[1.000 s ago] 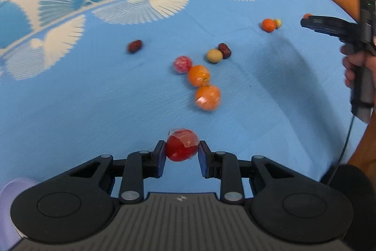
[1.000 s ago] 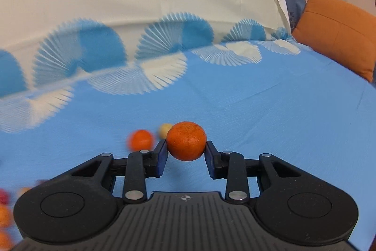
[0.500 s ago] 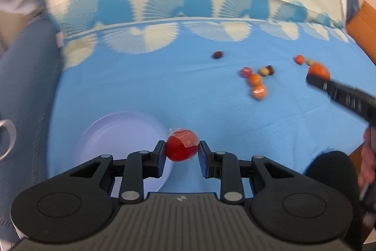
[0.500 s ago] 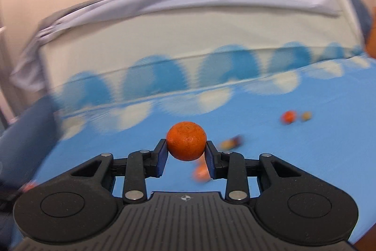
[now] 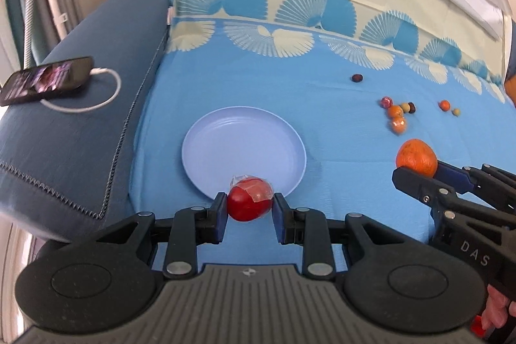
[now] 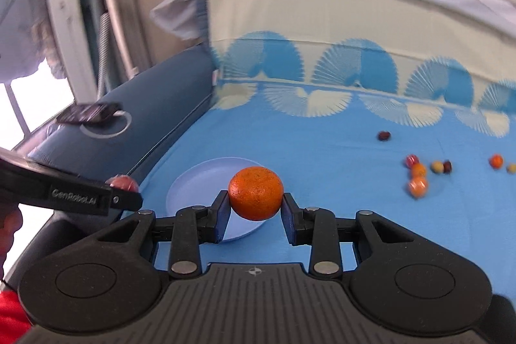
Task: Organize fruits
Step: 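Carry the tomato in the left tool over the plate while the right tool carries the mandarin there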
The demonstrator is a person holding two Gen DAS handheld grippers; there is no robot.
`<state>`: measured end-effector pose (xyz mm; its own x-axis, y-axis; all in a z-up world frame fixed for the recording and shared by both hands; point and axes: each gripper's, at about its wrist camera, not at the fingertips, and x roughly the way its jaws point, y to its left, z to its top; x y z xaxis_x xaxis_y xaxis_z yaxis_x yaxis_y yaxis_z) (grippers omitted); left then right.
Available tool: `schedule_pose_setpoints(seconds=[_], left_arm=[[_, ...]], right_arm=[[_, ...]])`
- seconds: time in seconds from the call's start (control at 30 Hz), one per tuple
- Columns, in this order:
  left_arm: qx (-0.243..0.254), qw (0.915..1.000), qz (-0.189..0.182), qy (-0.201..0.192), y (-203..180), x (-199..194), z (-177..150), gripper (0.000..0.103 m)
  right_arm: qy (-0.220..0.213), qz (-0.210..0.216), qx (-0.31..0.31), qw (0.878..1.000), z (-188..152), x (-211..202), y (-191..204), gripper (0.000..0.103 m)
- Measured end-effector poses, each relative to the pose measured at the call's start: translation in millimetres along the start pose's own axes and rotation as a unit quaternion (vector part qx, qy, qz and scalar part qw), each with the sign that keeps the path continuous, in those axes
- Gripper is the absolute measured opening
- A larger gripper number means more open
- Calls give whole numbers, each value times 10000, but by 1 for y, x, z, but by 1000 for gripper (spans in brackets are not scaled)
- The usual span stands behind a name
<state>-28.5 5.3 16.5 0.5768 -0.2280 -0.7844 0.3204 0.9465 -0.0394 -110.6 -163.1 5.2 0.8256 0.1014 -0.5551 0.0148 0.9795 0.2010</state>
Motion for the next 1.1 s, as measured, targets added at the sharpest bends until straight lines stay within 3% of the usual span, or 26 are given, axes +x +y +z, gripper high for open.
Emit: schedule_pose_setpoints(seconds=[0.4, 1.1], left_arm=[[-136, 9993, 23, -354, 30, -19, -12, 32], [-154, 9996, -38, -236, 32, -1, -7, 32]], right_arm=[[155, -63, -290, 9994, 1, -3, 33, 36], [440, -40, -372, 9983, 0, 12, 33, 36]])
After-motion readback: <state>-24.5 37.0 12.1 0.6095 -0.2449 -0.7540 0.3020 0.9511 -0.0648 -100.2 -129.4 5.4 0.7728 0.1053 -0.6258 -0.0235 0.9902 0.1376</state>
